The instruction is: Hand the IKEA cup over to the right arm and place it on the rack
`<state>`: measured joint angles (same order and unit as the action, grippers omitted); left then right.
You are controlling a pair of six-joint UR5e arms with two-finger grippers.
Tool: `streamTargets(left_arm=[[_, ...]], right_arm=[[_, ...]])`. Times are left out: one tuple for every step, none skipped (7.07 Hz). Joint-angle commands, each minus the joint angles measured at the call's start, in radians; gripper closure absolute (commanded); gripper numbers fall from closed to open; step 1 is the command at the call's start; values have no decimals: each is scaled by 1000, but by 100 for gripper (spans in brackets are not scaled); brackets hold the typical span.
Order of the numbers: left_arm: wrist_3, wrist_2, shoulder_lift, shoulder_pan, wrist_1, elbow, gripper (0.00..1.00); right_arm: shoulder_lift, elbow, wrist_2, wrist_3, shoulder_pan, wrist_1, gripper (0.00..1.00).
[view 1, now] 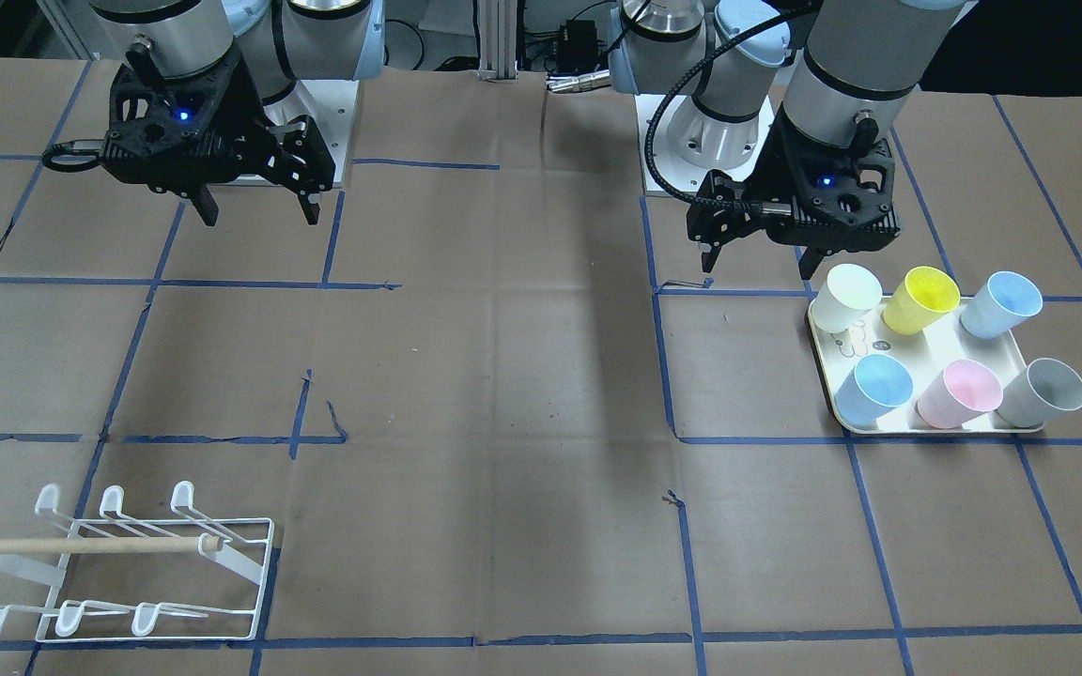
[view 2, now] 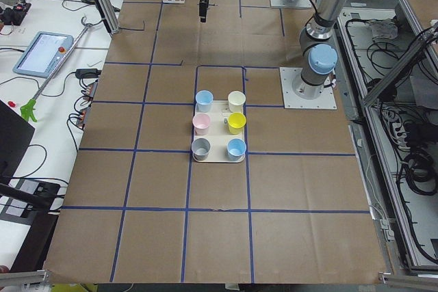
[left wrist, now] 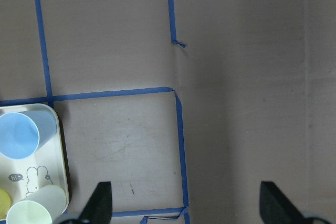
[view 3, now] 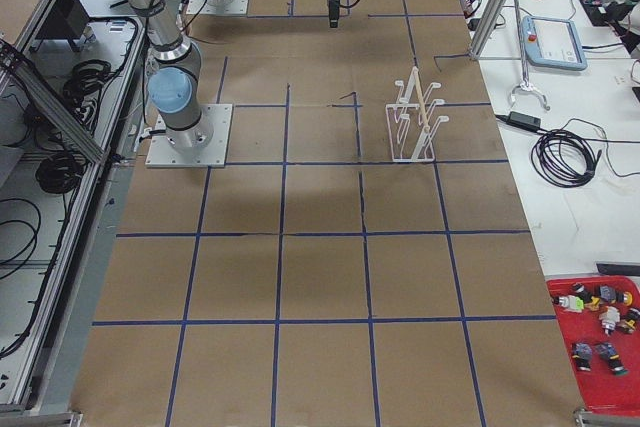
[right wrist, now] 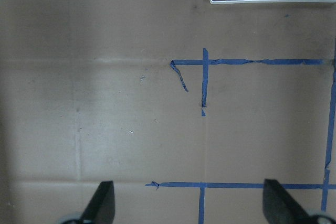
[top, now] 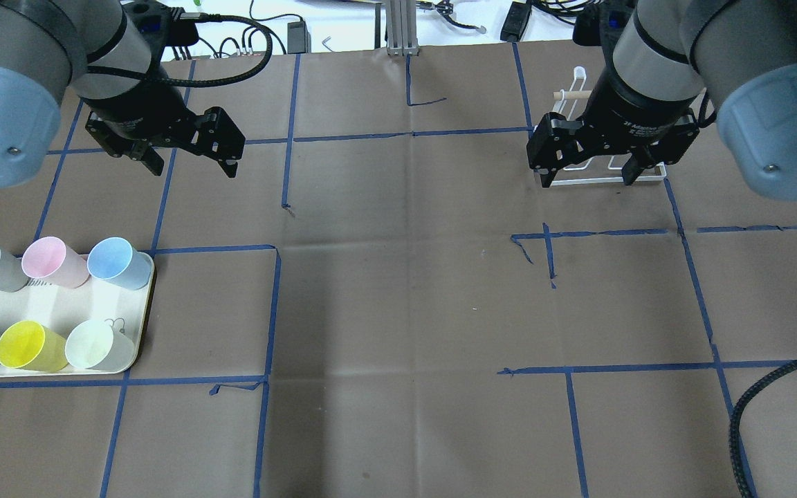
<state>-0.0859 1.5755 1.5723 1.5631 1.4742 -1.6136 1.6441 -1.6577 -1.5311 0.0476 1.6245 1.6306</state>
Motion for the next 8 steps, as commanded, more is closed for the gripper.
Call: streamTargets(left_arm=[[-3,1,0,-2,0,1,0],[-3,1,0,-2,0,3,0],[-5,1,0,-2,0,3,0],[-8,3,-1,-2,0,1,0],[-9,3,-2,-3,0,3,0],[-9,3,-3,-5,0,3,0],[-11,3,-6,-8,0,4,0],[-11,1,-12,-9,0,-2,0]], right_arm=[[-1,0,0,0,0,0,0],[-1,0,0,0,0,0,0],[-1,0,0,0,0,0,0],[-1,0,0,0,0,0,0],[-1,0,2,0,0,0,0],[-1,0,2,0,0,0,0],[-1,0,0,0,0,0,0],[-1,0,0,0,0,0,0]])
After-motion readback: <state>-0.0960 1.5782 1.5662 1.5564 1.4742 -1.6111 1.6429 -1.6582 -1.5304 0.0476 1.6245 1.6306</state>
